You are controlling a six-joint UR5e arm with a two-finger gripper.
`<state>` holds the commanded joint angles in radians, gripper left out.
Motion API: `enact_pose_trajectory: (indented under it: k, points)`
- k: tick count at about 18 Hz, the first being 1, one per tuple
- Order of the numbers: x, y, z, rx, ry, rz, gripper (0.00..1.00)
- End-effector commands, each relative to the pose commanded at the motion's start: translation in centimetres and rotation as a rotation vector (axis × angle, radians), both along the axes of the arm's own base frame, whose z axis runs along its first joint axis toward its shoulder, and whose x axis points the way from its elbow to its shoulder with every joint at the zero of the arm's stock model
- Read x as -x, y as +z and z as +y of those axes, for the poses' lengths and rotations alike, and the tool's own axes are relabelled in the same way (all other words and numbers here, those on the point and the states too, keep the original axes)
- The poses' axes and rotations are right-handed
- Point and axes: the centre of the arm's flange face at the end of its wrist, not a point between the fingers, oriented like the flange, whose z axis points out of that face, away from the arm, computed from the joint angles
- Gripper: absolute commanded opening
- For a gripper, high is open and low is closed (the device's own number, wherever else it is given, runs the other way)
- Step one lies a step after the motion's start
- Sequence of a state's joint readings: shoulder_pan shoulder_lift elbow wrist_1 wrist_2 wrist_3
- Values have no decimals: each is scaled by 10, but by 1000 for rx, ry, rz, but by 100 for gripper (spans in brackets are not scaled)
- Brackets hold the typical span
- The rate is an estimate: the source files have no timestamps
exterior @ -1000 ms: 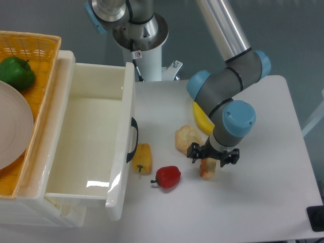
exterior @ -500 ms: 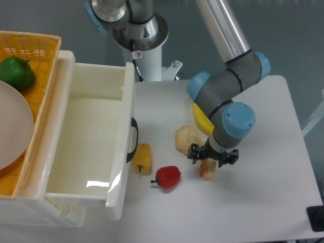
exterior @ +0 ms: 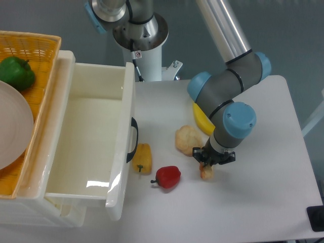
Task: Pick up the square bread
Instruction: 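Close the gripper on the small toasted bread piece, then lift the held bread piece and carry it toward the round bun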
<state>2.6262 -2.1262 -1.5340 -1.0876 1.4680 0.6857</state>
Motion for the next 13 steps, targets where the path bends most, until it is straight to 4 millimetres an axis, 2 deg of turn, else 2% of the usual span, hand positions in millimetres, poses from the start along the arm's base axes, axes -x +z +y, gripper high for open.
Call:
enact_pose_trajectory:
  k: [5,10,13]
  points:
    - [-5,38,-3,-26,-40,48,6]
    - [-16,60,-6,-40,-87,74,6]
    - [-29,79,-2,-45,-125,82,6]
